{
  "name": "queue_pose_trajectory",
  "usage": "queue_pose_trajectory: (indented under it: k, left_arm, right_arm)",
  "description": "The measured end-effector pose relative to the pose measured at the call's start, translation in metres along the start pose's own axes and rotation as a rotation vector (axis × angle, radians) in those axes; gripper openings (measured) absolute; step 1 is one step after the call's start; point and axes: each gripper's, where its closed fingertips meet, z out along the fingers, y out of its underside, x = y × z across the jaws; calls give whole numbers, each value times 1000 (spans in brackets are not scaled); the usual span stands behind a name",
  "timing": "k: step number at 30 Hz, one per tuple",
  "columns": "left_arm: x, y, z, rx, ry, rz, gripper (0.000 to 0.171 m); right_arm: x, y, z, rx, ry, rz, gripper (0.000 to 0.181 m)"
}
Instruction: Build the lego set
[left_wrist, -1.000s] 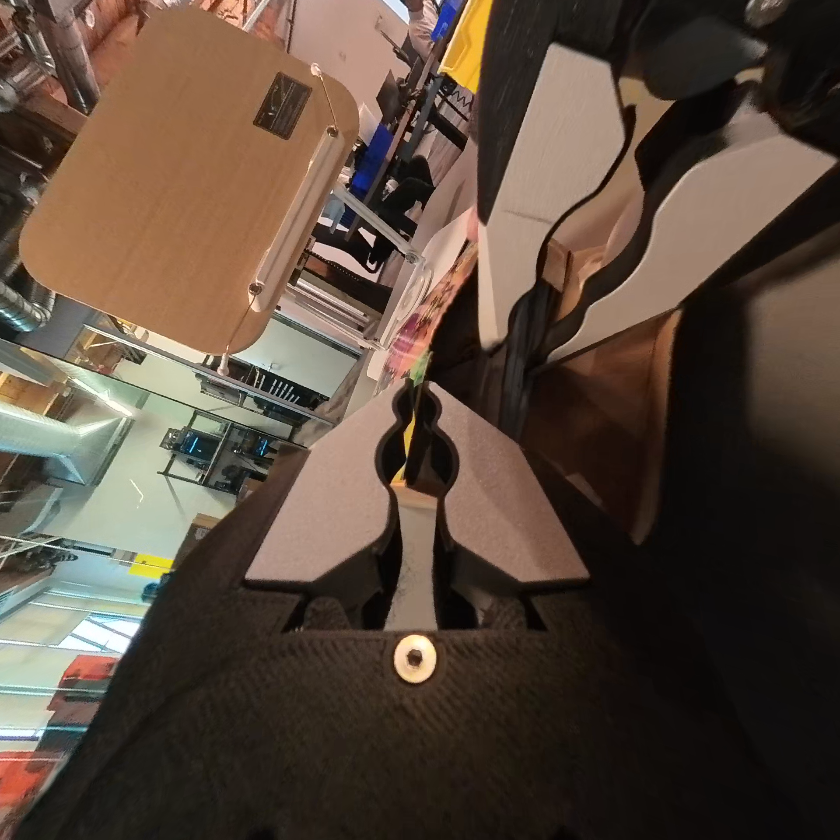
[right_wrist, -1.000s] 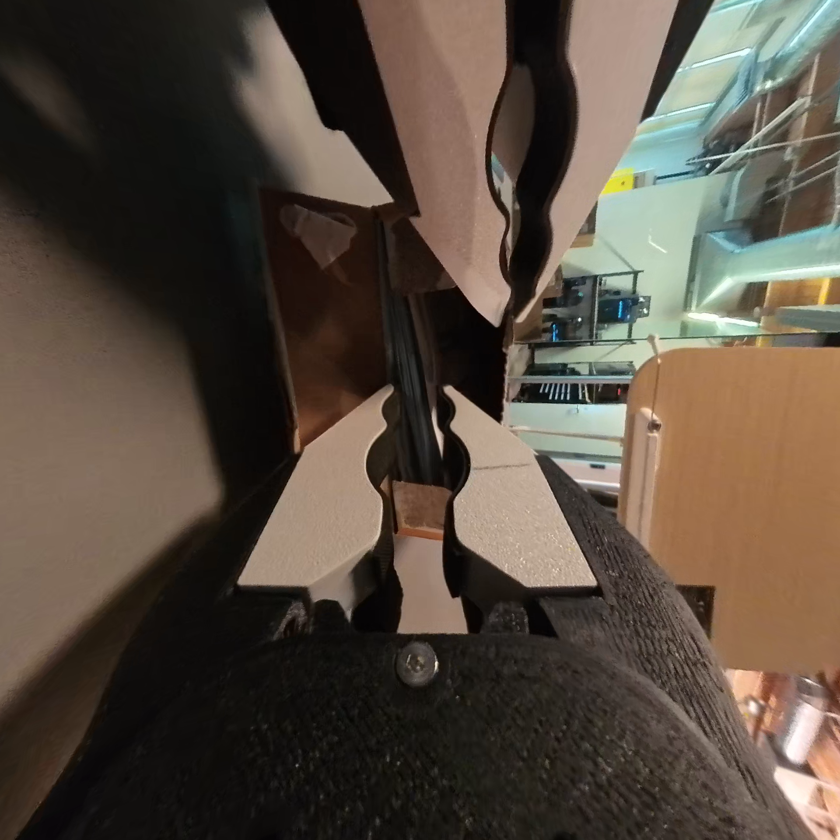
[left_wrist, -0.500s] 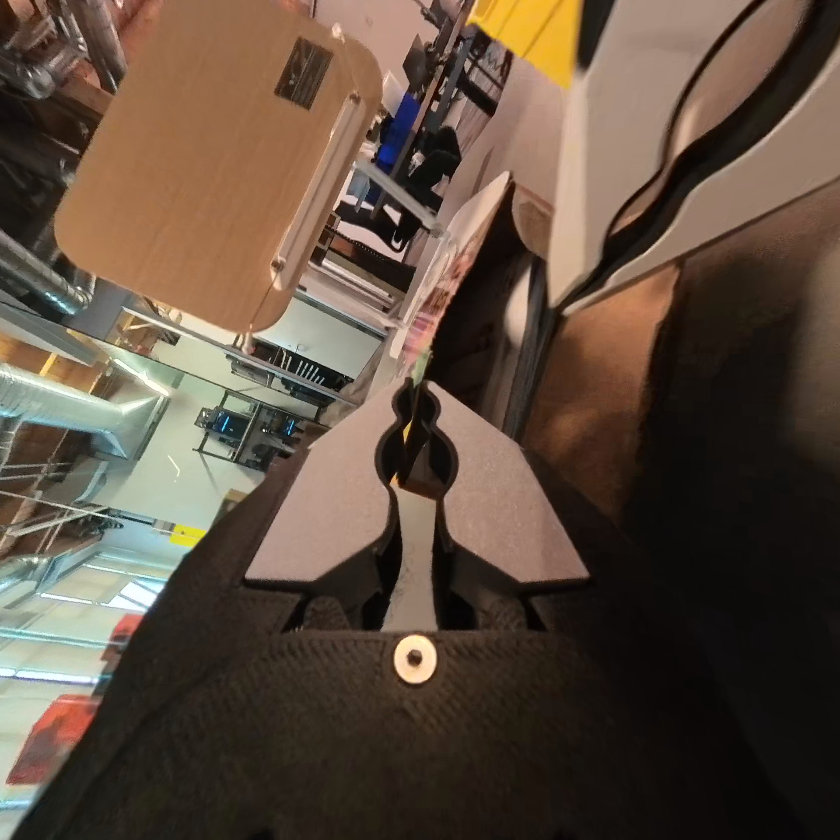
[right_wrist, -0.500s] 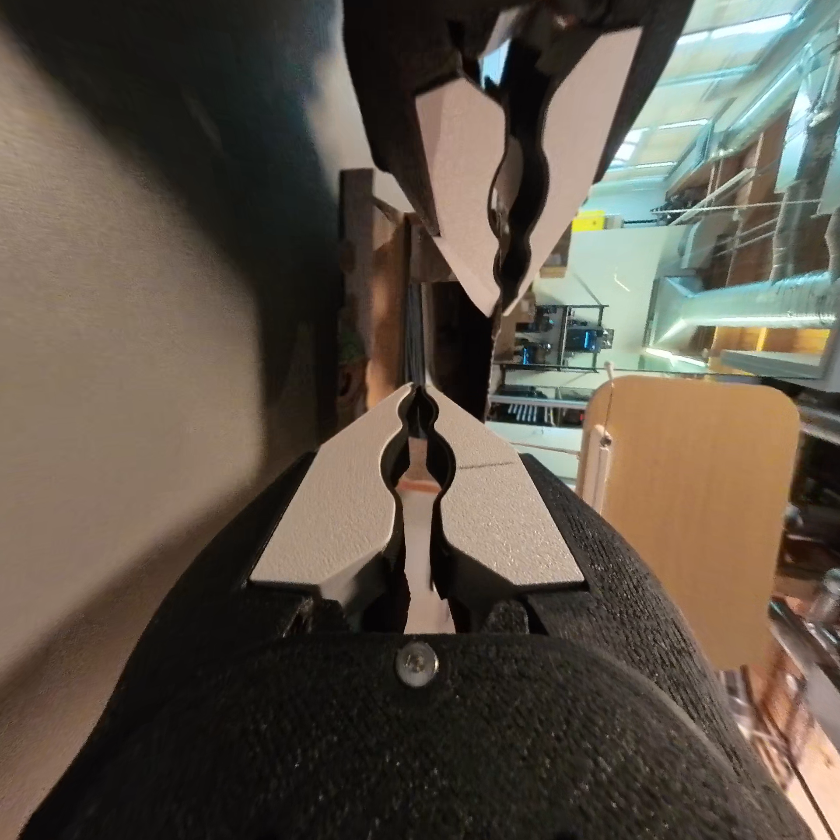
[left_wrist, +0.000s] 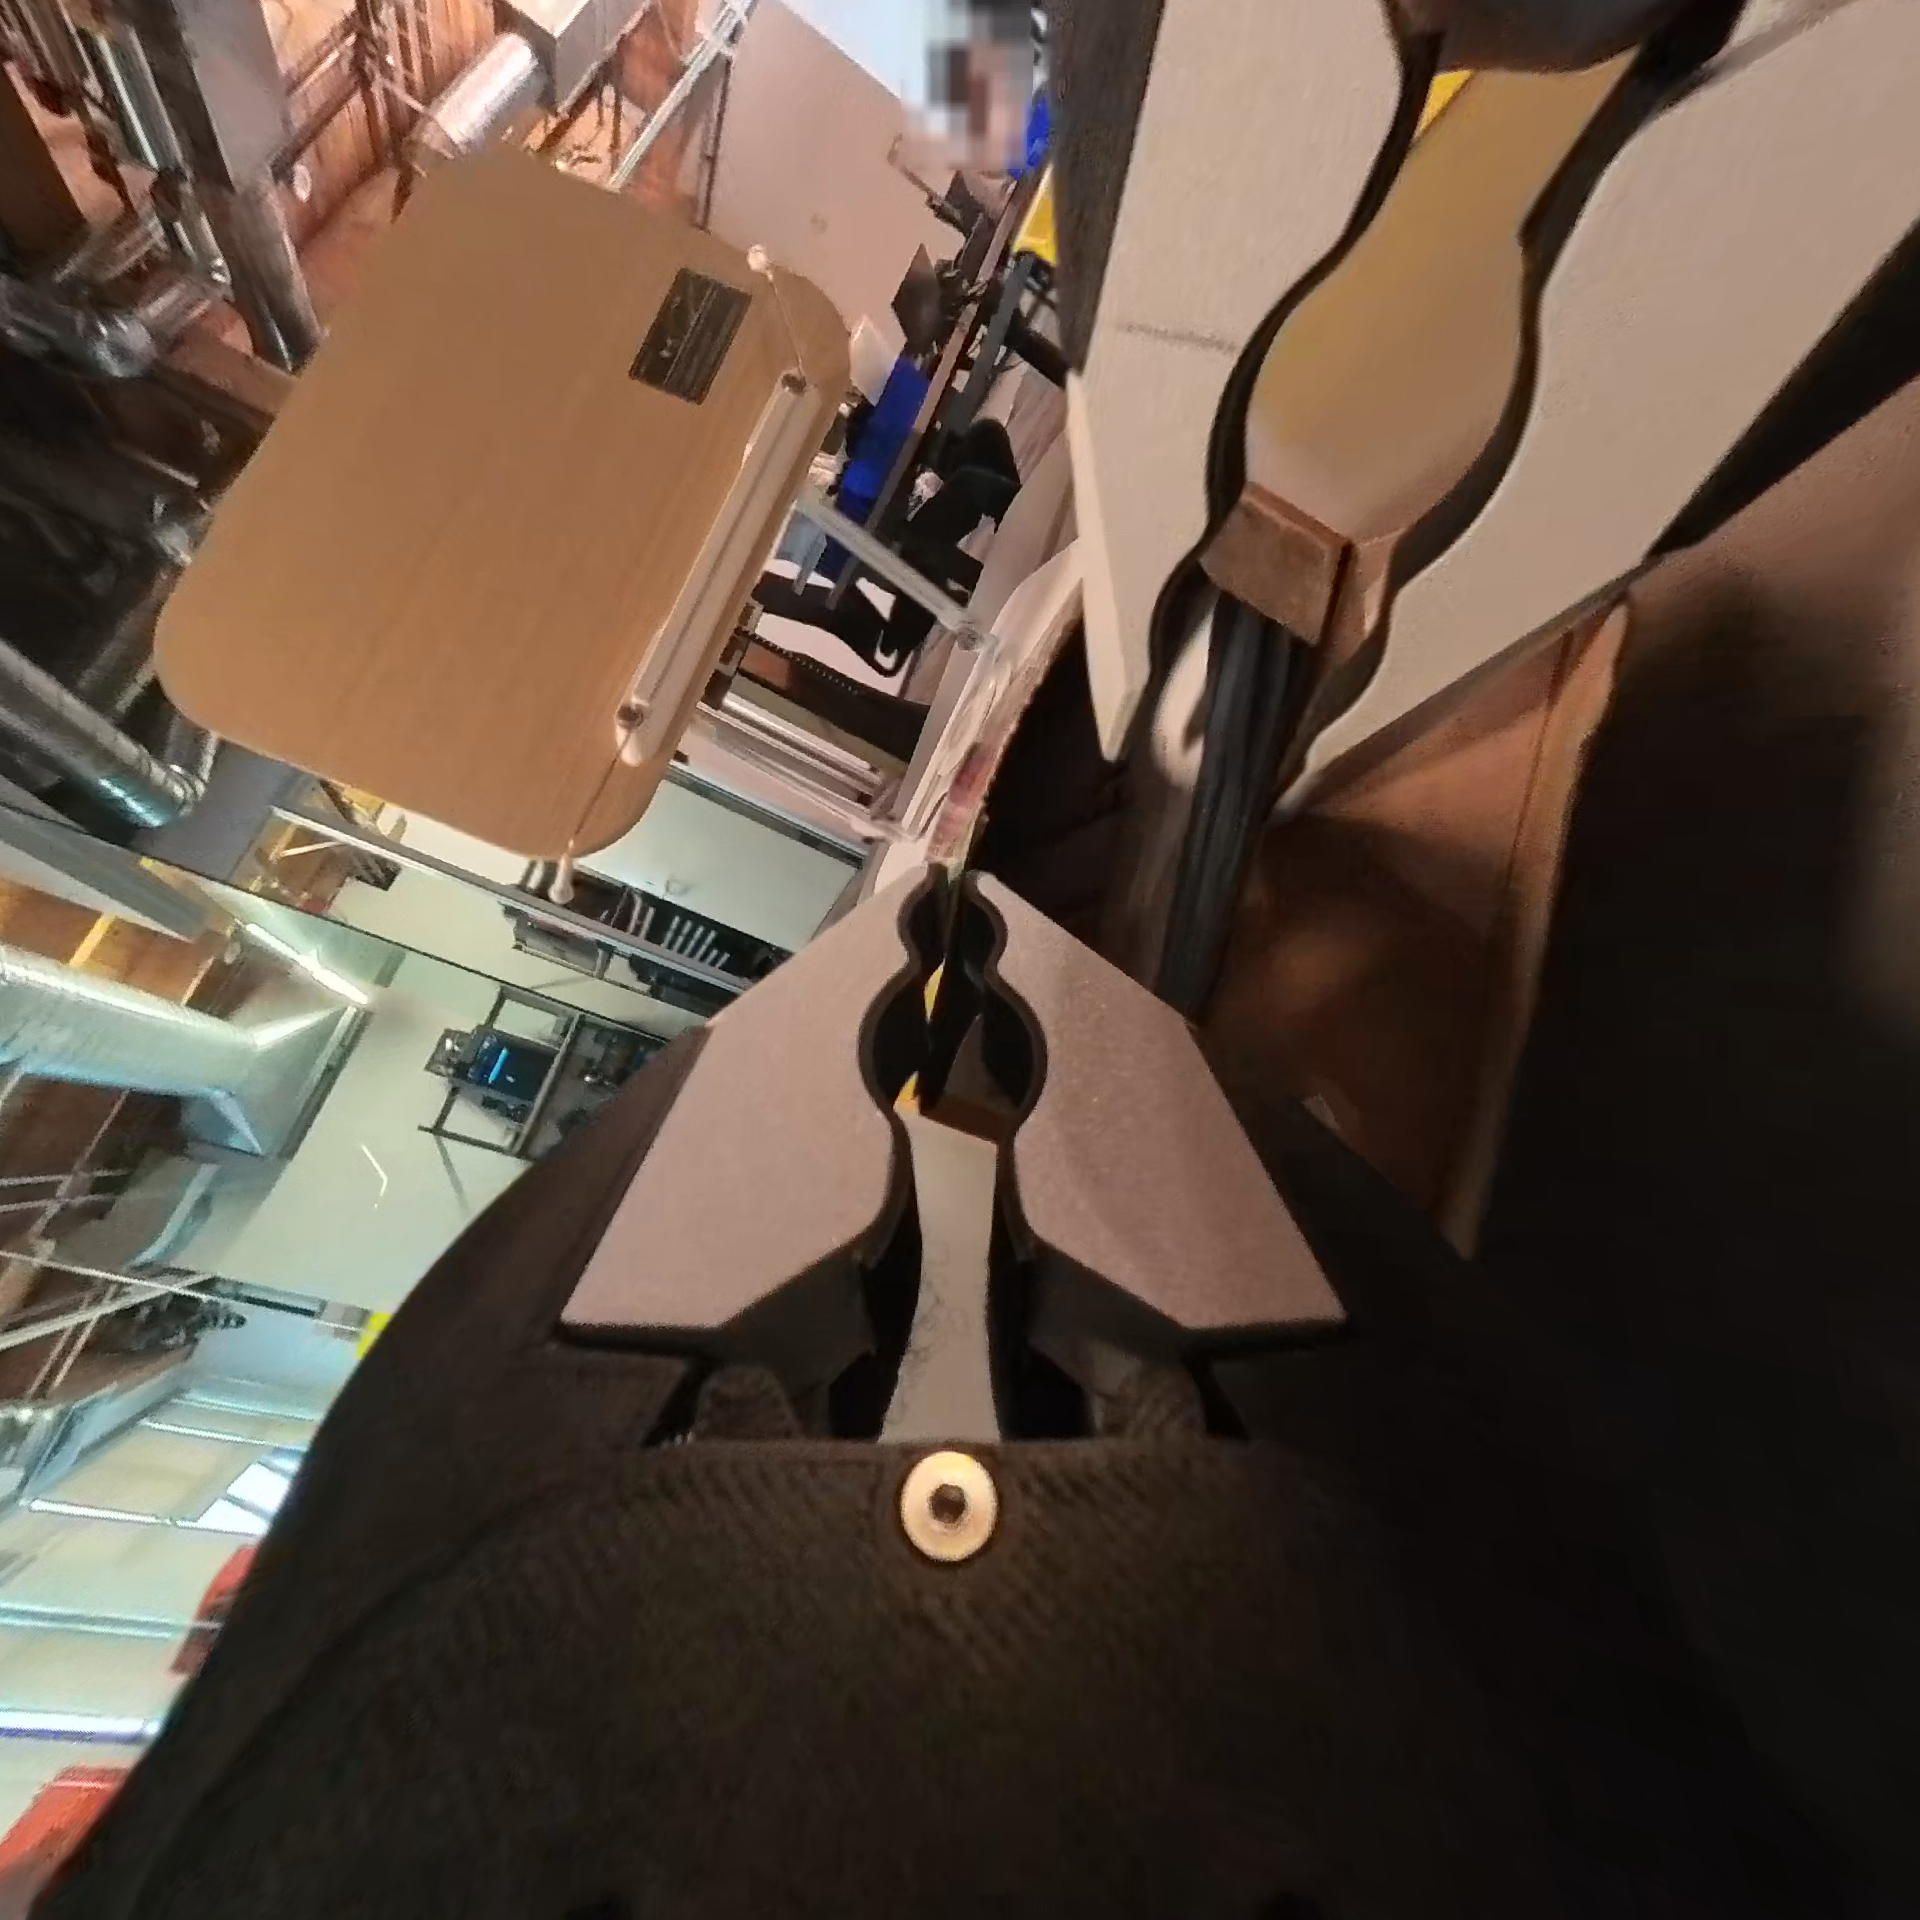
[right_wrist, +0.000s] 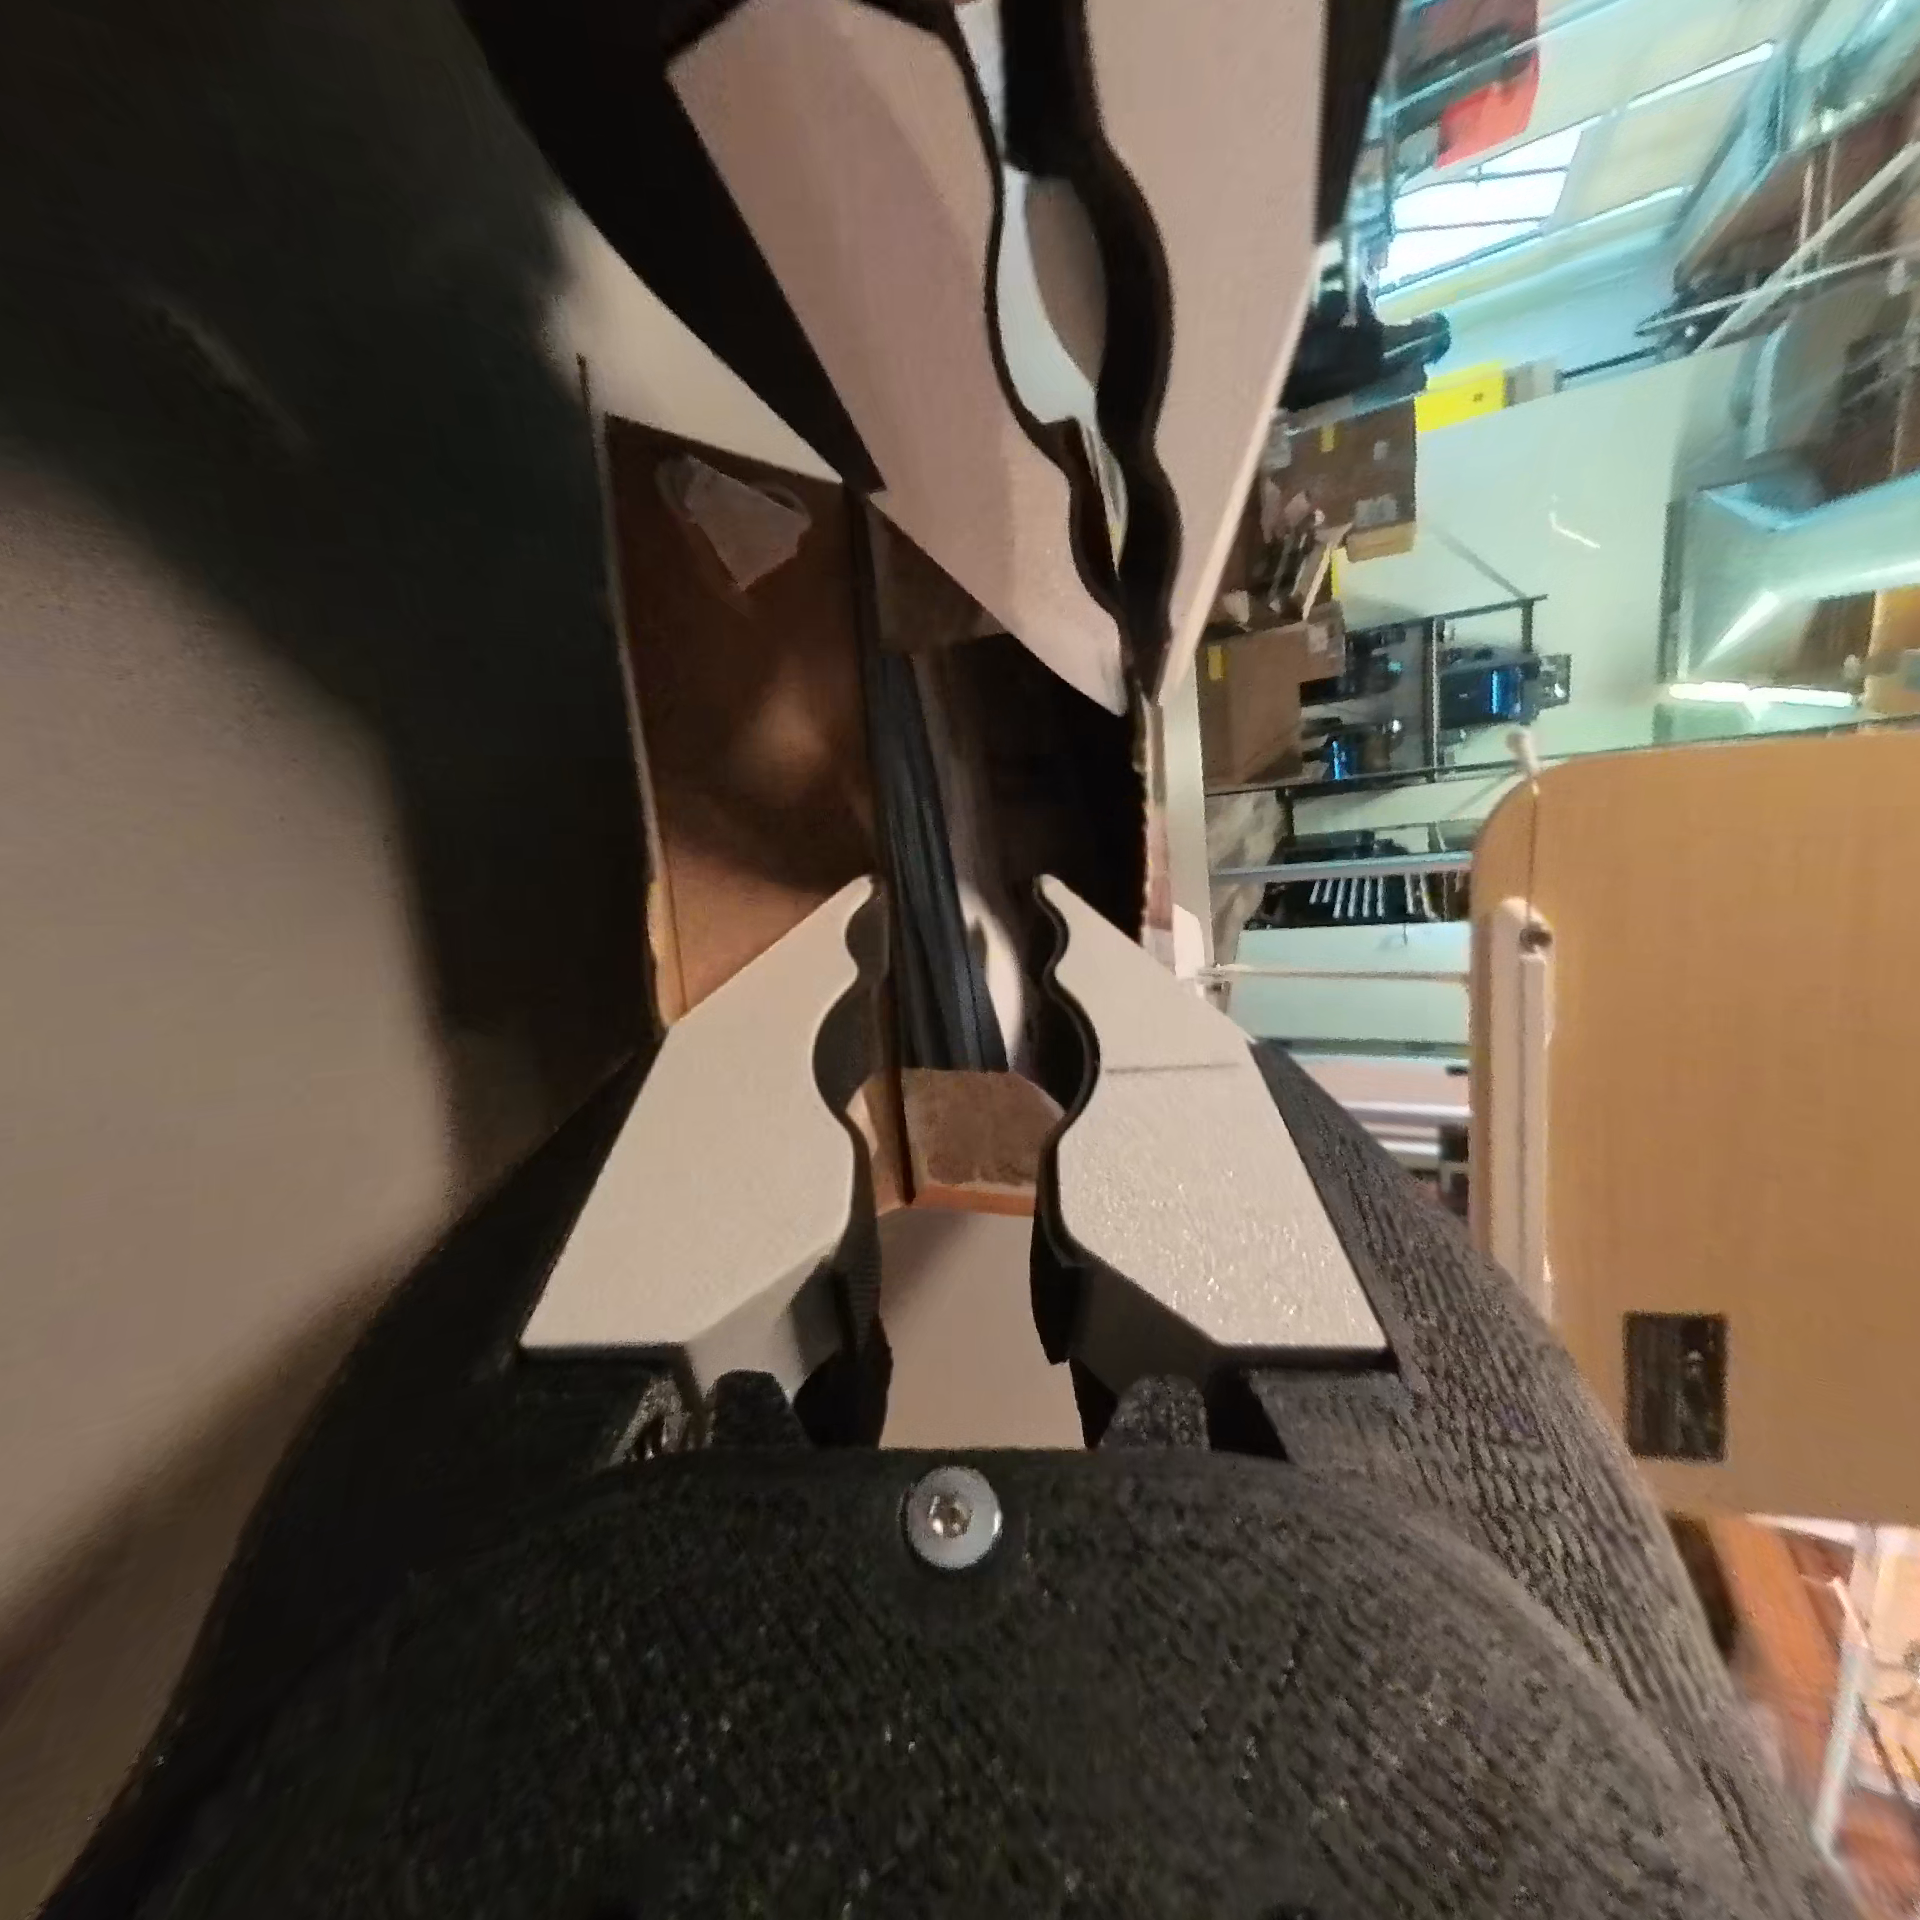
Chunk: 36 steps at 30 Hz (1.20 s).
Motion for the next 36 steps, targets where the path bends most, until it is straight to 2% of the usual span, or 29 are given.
queue_pose_trajectory:
  k: [4,7,10,11,13,19,22,25,28,32,34,36]
  left_arm:
    - [3,-6,-1,17,12,25,0]
    - [8,-15,-4,49,22,64,0]
    - [11,-15,-4,45,20,112,0]
    - [10,-13,-3,35,22,108,0]
    - [7,-9,-1,14,12,95,0]
    - [1,-6,0,-23,-14,60,0]
    - [2,-7,-1,-21,-16,75,0]
    - [2,-4,-2,-29,-14,91,0]
    - [-2,2,-1,-46,-17,55,0]
    - [-6,14,2,-83,-18,15,0]
    - [-10,21,2,-100,-29,-4,1]
    - [-15,28,2,-119,-38,-13,1]
  right_arm:
    - [-3,1,-2,5,-23,-14,26]
    - [-5,6,1,-49,-28,-23,23]
    - [-7,10,3,-93,-13,-68,12]
    - [-3,11,3,-110,33,-123,0]
    - [0,9,3,-134,80,-211,0]
    - [-2,2,-1,-103,57,-180,0]
    - [0,-2,-7,-36,37,-86,0]
    - [20,1,-19,27,82,35,0]
    - [23,-4,-29,82,89,24,0]
    - [6,-26,-41,159,-9,-47,0]
    - [9,-31,-52,204,-33,-13,0]
    - [24,-34,-65,278,-28,109,0]
